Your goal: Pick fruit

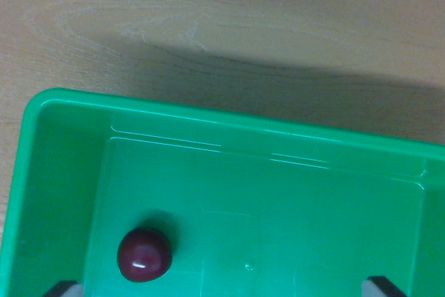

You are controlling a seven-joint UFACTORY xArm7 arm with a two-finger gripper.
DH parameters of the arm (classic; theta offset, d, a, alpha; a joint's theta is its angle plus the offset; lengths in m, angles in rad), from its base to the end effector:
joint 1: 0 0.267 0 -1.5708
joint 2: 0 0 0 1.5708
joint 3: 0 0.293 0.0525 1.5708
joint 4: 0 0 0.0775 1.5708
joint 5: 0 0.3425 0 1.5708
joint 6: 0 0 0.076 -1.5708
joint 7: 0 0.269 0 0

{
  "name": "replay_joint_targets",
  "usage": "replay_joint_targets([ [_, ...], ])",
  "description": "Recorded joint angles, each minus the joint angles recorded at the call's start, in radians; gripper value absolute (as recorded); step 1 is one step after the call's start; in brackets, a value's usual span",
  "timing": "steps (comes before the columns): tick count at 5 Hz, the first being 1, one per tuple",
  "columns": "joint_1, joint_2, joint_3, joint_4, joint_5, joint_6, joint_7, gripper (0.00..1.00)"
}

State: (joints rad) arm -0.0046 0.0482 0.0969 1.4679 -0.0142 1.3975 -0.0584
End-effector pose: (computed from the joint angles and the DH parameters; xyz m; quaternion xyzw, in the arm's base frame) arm 0.4970 0.0421 0.3151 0.9970 0.0763 0.0113 0.0045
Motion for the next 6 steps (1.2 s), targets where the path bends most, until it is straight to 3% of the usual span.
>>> replay_joint_targets([
  [1,0.0050,0.009,0.001,-0.024,-0.0037,-0.030,-0.004,0.00],
  [2,0.0050,0.009,0.001,-0.024,-0.0037,-0.030,-0.004,0.00],
  [4,0.0171,0.032,0.005,-0.082,-0.0125,-0.103,-0.013,0.00],
  [5,0.0171,0.032,0.005,-0.082,-0.0125,-0.103,-0.013,0.00],
  [6,0.0236,0.044,0.007,-0.113,-0.0173,-0.142,-0.018,0.00],
])
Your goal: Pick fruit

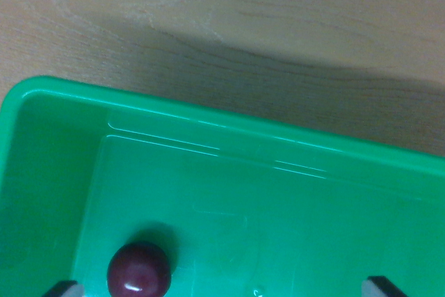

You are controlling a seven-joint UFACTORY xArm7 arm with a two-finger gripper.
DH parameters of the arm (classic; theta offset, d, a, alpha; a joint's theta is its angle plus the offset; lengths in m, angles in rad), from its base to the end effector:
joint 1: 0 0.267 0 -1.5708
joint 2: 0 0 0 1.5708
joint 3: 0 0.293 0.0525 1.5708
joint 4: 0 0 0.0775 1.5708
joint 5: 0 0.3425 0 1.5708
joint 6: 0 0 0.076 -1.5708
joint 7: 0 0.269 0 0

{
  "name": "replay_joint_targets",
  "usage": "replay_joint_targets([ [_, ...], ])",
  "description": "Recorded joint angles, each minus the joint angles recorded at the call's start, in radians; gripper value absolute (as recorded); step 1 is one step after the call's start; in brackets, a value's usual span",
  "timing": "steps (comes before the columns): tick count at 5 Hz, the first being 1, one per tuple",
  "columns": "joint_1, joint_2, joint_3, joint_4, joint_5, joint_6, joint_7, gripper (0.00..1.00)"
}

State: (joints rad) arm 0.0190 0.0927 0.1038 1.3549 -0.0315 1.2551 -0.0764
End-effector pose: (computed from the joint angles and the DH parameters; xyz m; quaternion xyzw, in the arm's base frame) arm 0.5043 0.0548 0.2555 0.9945 0.1040 0.0041 0.0101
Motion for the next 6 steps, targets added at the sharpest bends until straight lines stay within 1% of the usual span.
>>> replay_joint_targets([
  [1,0.0000,0.000,0.000,0.000,0.0000,0.000,0.000,0.00],
  [4,0.0224,0.042,0.007,-0.107,-0.0164,-0.135,-0.017,0.00],
  [5,0.0224,0.042,0.007,-0.107,-0.0164,-0.135,-0.017,0.00],
  [6,0.0299,0.056,0.009,-0.143,-0.0220,-0.181,-0.023,0.00],
])
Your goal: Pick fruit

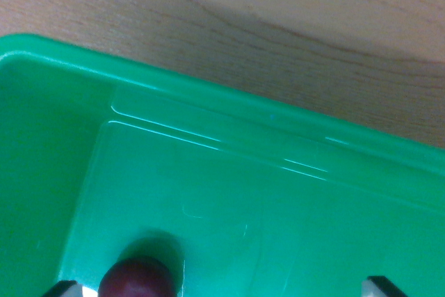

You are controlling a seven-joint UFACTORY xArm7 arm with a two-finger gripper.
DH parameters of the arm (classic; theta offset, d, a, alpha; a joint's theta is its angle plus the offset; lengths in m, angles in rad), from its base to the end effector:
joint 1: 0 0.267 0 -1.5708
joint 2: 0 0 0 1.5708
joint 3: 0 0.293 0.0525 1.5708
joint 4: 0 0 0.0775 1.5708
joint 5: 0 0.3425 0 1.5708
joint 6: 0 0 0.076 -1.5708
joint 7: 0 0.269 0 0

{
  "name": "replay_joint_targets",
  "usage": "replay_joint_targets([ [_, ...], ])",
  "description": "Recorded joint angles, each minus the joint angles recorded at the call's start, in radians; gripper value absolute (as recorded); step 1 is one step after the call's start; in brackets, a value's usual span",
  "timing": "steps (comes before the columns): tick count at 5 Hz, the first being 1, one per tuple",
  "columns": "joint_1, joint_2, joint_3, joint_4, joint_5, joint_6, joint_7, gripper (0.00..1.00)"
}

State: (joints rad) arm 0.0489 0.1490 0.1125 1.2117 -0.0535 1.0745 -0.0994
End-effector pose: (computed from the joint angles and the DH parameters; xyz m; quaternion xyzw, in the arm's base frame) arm 0.5004 0.0714 0.1807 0.9897 0.1422 -0.0049 0.0153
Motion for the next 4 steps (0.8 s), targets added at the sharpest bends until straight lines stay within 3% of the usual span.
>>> replay_joint_targets([
  [1,0.0000,0.000,0.000,0.000,0.0000,0.000,0.000,0.00],
  [3,0.0157,0.029,0.005,-0.075,-0.0115,-0.094,-0.012,0.00],
  [4,0.0157,0.029,0.005,-0.075,-0.0115,-0.094,-0.012,0.00],
])
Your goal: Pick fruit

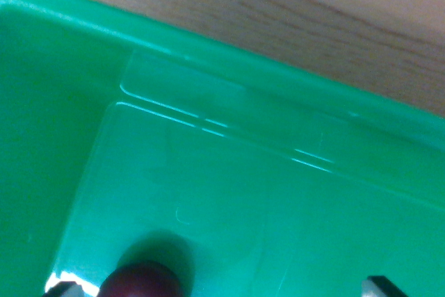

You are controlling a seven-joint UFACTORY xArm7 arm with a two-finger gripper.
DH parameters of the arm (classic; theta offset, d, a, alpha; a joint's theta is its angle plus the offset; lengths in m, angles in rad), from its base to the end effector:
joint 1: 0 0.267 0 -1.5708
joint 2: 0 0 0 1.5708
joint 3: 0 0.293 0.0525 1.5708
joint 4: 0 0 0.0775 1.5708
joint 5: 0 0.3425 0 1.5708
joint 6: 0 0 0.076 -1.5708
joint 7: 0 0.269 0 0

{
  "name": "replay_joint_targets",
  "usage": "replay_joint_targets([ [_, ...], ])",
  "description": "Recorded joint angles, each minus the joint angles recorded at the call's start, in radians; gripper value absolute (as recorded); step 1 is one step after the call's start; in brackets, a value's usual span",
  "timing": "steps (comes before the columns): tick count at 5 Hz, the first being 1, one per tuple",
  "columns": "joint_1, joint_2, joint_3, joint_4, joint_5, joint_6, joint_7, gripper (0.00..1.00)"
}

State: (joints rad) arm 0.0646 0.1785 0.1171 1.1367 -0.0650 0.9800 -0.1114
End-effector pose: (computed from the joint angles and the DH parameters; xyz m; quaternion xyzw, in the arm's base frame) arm 0.4926 0.0802 0.1426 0.9864 0.1634 -0.0095 0.0168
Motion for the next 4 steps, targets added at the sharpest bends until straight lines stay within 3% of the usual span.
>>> replay_joint_targets([
  [2,0.0152,0.029,0.004,-0.073,-0.0111,-0.092,-0.012,0.00],
  [3,0.0291,0.055,0.008,-0.139,-0.0214,-0.175,-0.022,0.00],
  [4,0.0291,0.055,0.008,-0.139,-0.0214,-0.175,-0.022,0.00],
])
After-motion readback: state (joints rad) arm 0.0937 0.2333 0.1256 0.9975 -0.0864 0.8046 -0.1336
